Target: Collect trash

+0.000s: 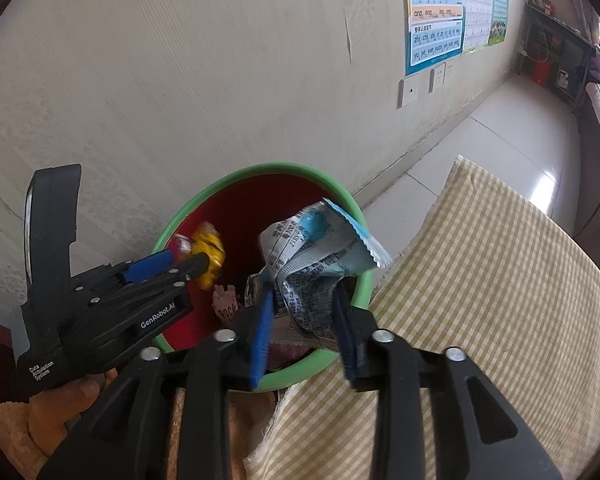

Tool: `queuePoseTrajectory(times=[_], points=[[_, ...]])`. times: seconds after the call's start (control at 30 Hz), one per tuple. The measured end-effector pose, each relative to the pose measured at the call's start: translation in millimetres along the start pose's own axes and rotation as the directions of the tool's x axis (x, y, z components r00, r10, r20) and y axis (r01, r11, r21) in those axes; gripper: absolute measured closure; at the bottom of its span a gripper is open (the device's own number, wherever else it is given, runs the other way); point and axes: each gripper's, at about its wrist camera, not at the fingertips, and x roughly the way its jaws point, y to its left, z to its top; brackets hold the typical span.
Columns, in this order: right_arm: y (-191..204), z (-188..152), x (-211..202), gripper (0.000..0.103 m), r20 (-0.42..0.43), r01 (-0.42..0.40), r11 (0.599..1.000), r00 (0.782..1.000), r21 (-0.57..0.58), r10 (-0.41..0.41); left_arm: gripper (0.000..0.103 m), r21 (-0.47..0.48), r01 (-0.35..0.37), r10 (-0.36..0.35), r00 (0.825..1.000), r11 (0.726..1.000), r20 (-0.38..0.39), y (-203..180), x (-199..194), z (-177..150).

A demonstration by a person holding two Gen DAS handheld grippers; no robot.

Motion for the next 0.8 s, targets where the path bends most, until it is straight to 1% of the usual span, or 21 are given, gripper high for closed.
queuePoseTrajectory(times=[0.03, 0.17, 0.23, 0.3, 0.37, 0.43, 0.47, 0.57, 0.63, 0.67, 0.7, 0.73, 0.8], points=[[-1, 0, 0, 0.067, 0.003, 0.001, 1.0, 1.0, 0.001, -0.001, 0.047, -0.007, 0.0, 0.0, 1.0, 1.0, -0.001, 1, 1, 0], [-5, -1, -2, 0.067, 0.007, 0.005, 1.0, 1.0, 0.008, -0.005, 0.046, -0.023, -0.01, 0.01, 1.0, 1.0, -0.006, 4, 1, -2], [-8, -2, -5, 0.063, 0.014, 0.007, 1.0, 1.0, 0.019, -0.007, 0.044, -0.023, -0.019, 0.019, 1.0, 1.0, 0.0, 3, -2, -3], [-13, -4, -12, 0.062, 0.025, 0.007, 1.0, 1.0, 0.03, -0.008, 0.04, -0.023, -0.035, 0.036, 0.999, 0.999, 0.013, 0, -9, -6], [-22, -9, -25, 0.06, 0.045, 0.007, 0.999, 0.999, 0.039, -0.009, 0.038, -0.012, -0.029, 0.029, 0.999, 1.0, 0.032, -9, -19, -11], [-36, -18, -43, 0.055, 0.079, 0.024, 0.998, 0.996, 0.052, -0.028, 0.034, 0.032, -0.017, 0.015, 0.998, 0.999, 0.062, -28, -35, -15], [-43, -22, -53, 0.054, 0.097, 0.035, 0.998, 0.994, 0.06, -0.041, 0.031, 0.052, -0.01, 0.006, 0.997, 0.999, 0.08, -37, -43, -17], [-71, -38, -91, 0.047, 0.161, 0.068, 0.993, 0.984, 0.099, -0.083, 0.025, 0.092, 0.043, -0.057, 0.987, 0.995, 0.152, -70, -76, -20], [-92, -51, -122, 0.037, 0.222, 0.092, 0.987, 0.968, 0.132, -0.12, 0.019, 0.106, 0.096, -0.116, 0.972, 0.99, 0.205, -94, -102, -21], [-100, -56, -134, 0.034, 0.248, 0.1, 0.984, 0.96, 0.145, -0.133, 0.013, 0.116, 0.117, -0.141, 0.963, 0.986, 0.229, -104, -113, -22], [-110, -63, -151, 0.026, 0.287, 0.102, 0.981, 0.947, 0.163, -0.147, 0.008, 0.131, 0.141, -0.172, 0.95, 0.981, 0.26, -116, -126, -23], [-117, -68, -163, 0.016, 0.32, 0.104, 0.979, 0.935, 0.175, -0.156, 0.005, 0.149, 0.161, -0.199, 0.934, 0.976, 0.296, -128, -141, -25], [-130, -81, -190, 0.007, 0.403, 0.12, 0.973, 0.895, 0.198, -0.193, 0.005, 0.186, 0.189, -0.248, 0.891, 0.964, 0.38, -151, -169, -30]])
